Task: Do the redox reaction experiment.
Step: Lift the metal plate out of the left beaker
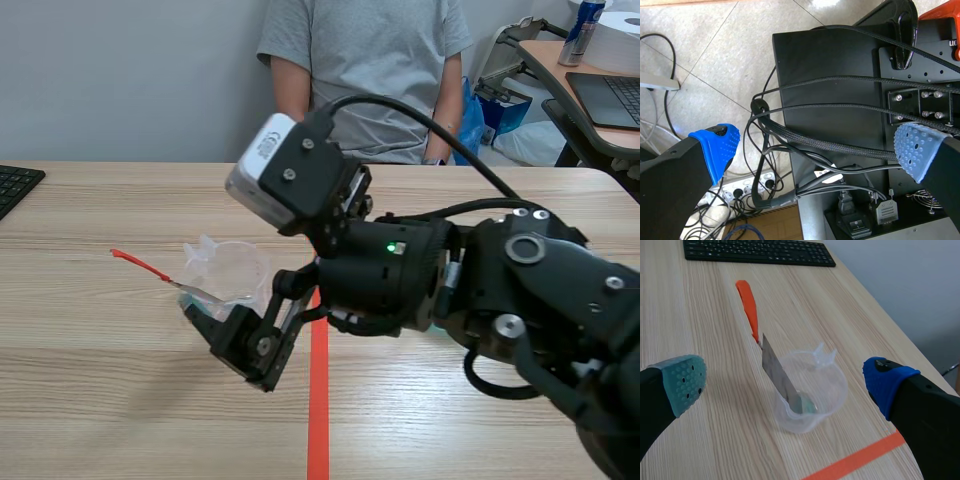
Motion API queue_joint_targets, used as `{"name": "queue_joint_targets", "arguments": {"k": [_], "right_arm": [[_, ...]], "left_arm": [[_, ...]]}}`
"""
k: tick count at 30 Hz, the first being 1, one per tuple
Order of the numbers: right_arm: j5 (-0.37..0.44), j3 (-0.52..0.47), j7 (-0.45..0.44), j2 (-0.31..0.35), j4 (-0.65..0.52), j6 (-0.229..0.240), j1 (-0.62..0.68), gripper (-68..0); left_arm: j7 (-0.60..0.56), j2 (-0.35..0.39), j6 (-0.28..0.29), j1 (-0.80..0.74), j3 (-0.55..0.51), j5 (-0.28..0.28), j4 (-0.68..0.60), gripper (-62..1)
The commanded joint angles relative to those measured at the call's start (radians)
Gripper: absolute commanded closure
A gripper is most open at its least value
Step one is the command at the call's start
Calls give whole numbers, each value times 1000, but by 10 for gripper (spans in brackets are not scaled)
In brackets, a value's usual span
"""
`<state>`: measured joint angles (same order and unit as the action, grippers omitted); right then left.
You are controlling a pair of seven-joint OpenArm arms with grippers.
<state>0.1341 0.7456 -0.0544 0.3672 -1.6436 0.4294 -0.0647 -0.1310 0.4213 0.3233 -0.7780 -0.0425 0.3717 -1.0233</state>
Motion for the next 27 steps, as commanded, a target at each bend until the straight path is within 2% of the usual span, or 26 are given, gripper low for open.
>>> {"name": "queue_joint_targets", "arguments": {"k": [1, 3, 12, 17, 21, 25, 27], "right_arm": [[-13, 23, -12, -24, 6, -16, -38, -653], [-38, 58, -13, -54, 42, -42, -70, -653], [-57, 160, -23, -175, 207, -60, -182, -653], [-61, 188, -24, -231, 292, -123, -220, -653], [-64, 192, -23, -257, 317, -138, -231, -653], [-64, 192, -27, -263, 319, -183, -232, -652], [-64, 192, -27, -262, 319, -183, -232, -645]], "left_arm": [[-8, 3, 4, 0, -11, 6, -16, -623], [-8, 2, 4, 0, -11, 6, -16, -623], [-8, -11, 4, 0, -11, 6, -16, -623], [-8, -11, 4, 0, -11, 6, -16, -623], [-8, -11, 4, 0, -11, 6, -16, -623], [-8, -11, 4, 0, -11, 6, -16, -623], [-8, -11, 4, 0, -11, 6, -16, -623]]}}
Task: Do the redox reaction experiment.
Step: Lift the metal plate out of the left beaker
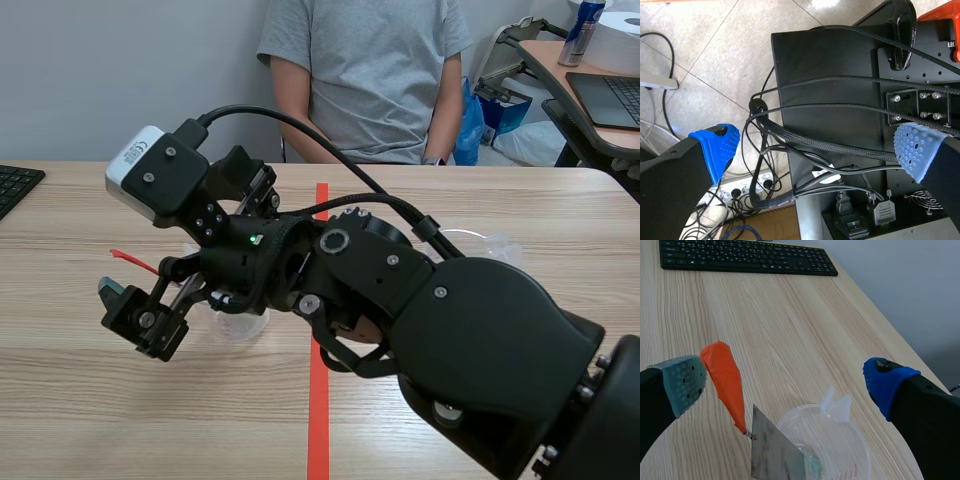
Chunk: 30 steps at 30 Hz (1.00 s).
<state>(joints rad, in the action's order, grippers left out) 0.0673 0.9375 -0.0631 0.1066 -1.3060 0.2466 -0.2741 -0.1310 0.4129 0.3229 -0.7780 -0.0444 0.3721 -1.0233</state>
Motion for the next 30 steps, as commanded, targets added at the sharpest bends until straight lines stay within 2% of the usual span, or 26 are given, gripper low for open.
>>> {"name": "queue_joint_targets", "arguments": {"k": [1, 5, 16, 26, 30], "right_arm": [[2, 0, -18, -2, -19, 0, -23, -631], [-1, 0, -14, -1, -19, -5, -23, -552], [-1, -1, -28, 2, -19, -97, -23, -357], [-1, -11, -59, 21, -20, -97, -23, -140], [-1, -39, -59, 24, -20, -97, -23, -108]], "left_arm": [[-8, -2, 5, 0, -9, 5, -16, -623], [-8, -2, 5, 0, -9, 5, -16, -623], [-8, -2, 5, 0, -9, 5, -16, -623], [-8, -2, 5, 0, -9, 5, -16, -623], [-8, -2, 5, 0, -9, 5, -16, -623]]}}
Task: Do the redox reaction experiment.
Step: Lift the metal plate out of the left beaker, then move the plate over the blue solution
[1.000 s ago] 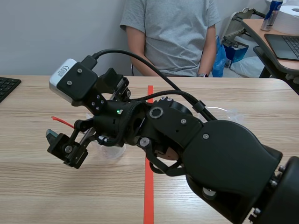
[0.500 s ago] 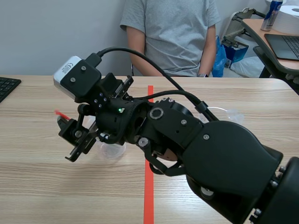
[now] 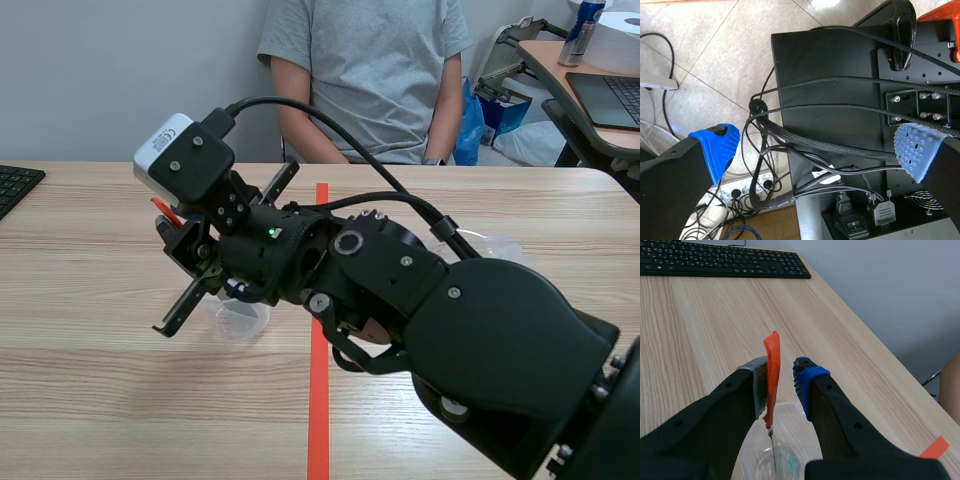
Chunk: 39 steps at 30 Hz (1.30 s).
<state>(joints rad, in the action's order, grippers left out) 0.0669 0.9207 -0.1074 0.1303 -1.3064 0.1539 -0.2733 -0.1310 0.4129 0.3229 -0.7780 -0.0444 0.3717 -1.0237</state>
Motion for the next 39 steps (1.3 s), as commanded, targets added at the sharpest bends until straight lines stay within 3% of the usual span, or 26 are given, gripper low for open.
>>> {"name": "queue_joint_targets", "arguments": {"k": [1, 4, 9, 17, 22, 28, 39], "right_arm": [[0, -31, -14, 1, -19, -5, -23, -108], [0, -64, -11, 0, -21, -4, -23, -106], [0, -102, -6, 0, -21, 37, -23, -11], [1, -142, 9, 3, -39, 114, -23, -13], [8, -174, 63, 34, -136, 194, -22, -13], [25, -201, 121, 86, -282, 238, -20, -13], [223, -277, 271, 211, -539, 282, -20, -13]], "left_arm": [[-8, -2, 5, 0, -9, 6, -16, -623], [-8, -2, 5, 0, -9, 6, -16, -623], [-8, -2, 5, 0, -9, 6, -16, -623], [-8, -2, 5, 0, -9, 6, -16, -623], [-8, -6, 12, 0, -9, 6, -17, -623], [-8, -5, 12, 0, -9, 6, -17, -623], [-8, -5, 12, 0, -9, 6, -17, -623]]}}
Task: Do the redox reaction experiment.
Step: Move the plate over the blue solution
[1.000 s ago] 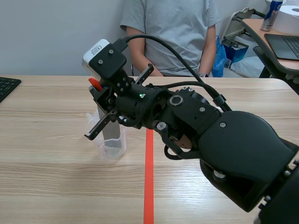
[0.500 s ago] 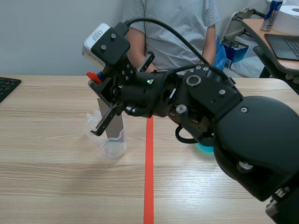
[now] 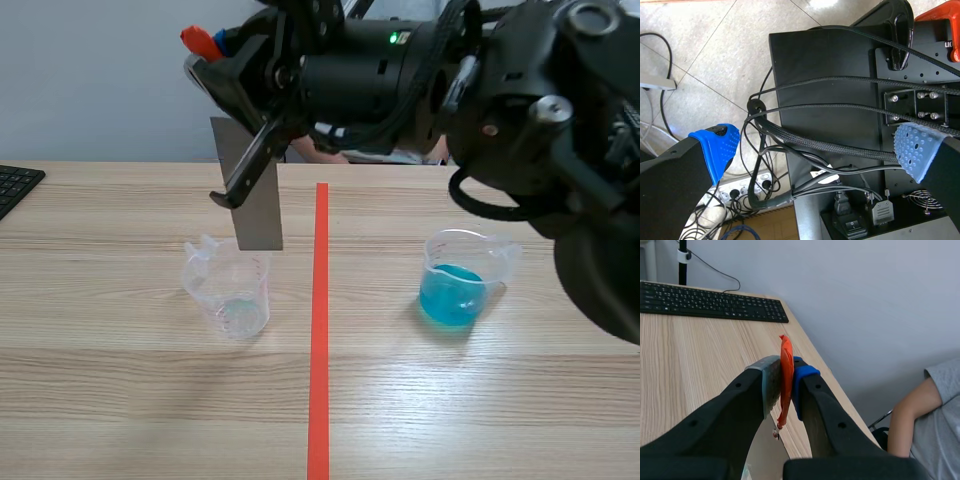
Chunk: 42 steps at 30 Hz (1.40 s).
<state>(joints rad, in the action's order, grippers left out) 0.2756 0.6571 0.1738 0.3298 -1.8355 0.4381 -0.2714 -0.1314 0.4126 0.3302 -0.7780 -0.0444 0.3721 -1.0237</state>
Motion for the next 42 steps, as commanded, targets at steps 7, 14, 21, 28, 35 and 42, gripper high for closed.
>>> {"name": "queue_joint_targets", "arguments": {"k": [7, 14, 21, 28, 35, 42], "right_arm": [[151, -87, 12, 140, -77, 2, -22, -13], [261, -195, 3, 280, -77, 36, 5, -13], [325, -338, -25, 392, -77, 100, 84, -13], [365, -459, -50, 486, -77, 140, 162, -13], [391, -519, -37, 549, -72, 183, 177, -13], [391, -526, -54, 585, -26, 184, 177, -13]], "left_arm": [[-7, -5, 2, 0, -9, 5, -17, -623], [-2, -5, 2, -1, -9, 40, -16, -321], [1, -5, 2, -3, -9, 55, -16, -135], [0, -5, 4, -3, -9, 63, -16, -52], [-10, -5, 5, -2, -9, 62, -16, -51], [8, 2, 2, -1, -9, 51, -16, -51]]}}
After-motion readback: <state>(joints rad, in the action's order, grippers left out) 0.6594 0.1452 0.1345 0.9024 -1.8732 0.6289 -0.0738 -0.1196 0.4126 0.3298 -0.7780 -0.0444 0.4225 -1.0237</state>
